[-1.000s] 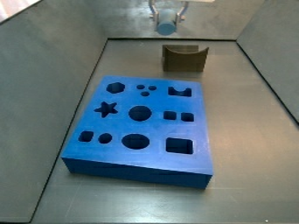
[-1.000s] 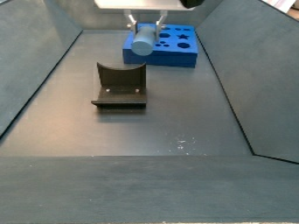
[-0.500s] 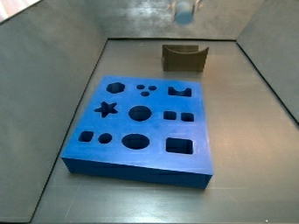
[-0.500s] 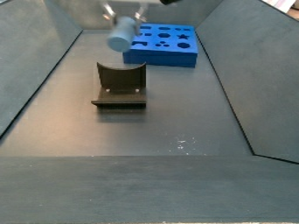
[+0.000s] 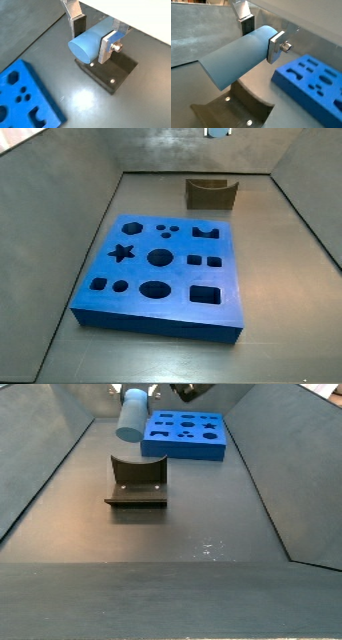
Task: Pick up the oval object. Move up. Place the oval object on the fixture. Regrasp the oval object. Move to above the board. Insert the oval object.
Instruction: Place the oval object on the fixture.
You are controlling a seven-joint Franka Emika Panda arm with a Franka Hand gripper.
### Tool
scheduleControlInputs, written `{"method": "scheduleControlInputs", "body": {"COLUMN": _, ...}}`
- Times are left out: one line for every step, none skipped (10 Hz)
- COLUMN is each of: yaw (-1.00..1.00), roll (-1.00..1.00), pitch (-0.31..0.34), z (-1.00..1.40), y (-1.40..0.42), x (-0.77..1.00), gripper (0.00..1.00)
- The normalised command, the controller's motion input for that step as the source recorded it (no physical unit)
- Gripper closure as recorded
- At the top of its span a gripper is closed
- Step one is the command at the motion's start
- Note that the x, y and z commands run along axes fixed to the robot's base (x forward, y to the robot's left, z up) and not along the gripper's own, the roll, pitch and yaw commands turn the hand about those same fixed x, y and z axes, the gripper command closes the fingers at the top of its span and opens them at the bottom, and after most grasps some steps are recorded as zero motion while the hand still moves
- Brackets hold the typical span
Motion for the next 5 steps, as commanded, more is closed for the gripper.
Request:
{"method": "scheduleControlInputs", "body": {"yaw": 0.04, "roll": -0.89, "pitch": 0.06, "z": 0.01, "y": 0.05, "x": 0.05, "gripper": 1.0}}
{"method": "scheduleControlInputs", "body": {"yaw": 0.0, "roll": -0.65, "pitch": 0.09, "z": -0.01, "y": 0.05, "x": 0.07, "gripper": 1.0}}
{"method": "scheduleControlInputs", "body": {"yaw": -0.02, "roll": -0.47, "pitch": 0.103, "z": -0.01, "y": 0.05, "x": 0.07, "gripper": 1.0}}
{"method": "scheduleControlInputs", "body": {"yaw": -0.04, "roll": -0.37, "pitch": 0.105, "z": -0.01, "y": 0.04, "x": 0.08, "gripper": 1.0}}
{"method": "scheduleControlInputs", "body": {"yaw": -0.06, "roll": -0.24, "pitch": 0.093, "z": -0.01, "y": 0.03, "x": 0.07, "gripper": 1.0}}
